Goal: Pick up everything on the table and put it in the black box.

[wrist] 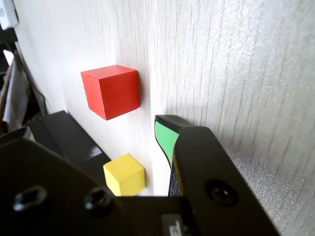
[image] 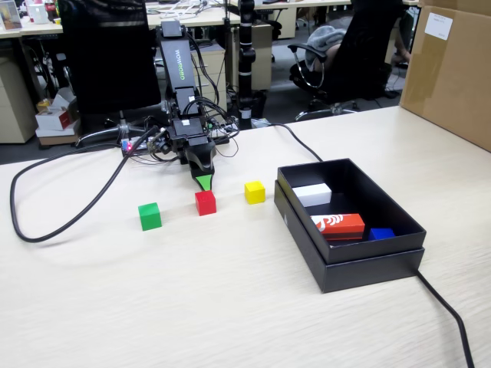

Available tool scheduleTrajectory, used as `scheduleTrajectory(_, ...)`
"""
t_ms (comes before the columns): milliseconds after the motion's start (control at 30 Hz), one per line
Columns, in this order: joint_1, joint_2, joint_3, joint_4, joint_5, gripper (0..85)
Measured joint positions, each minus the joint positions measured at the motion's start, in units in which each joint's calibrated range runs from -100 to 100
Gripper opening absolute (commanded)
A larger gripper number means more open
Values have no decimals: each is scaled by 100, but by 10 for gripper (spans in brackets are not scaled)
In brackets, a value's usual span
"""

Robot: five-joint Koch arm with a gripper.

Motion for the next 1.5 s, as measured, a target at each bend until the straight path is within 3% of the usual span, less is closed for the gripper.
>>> scheduleTrajectory(1067,122,-13,64,-23,-5,495)
scheduleTrajectory(1500,161,-828,1296,-2424,68,487)
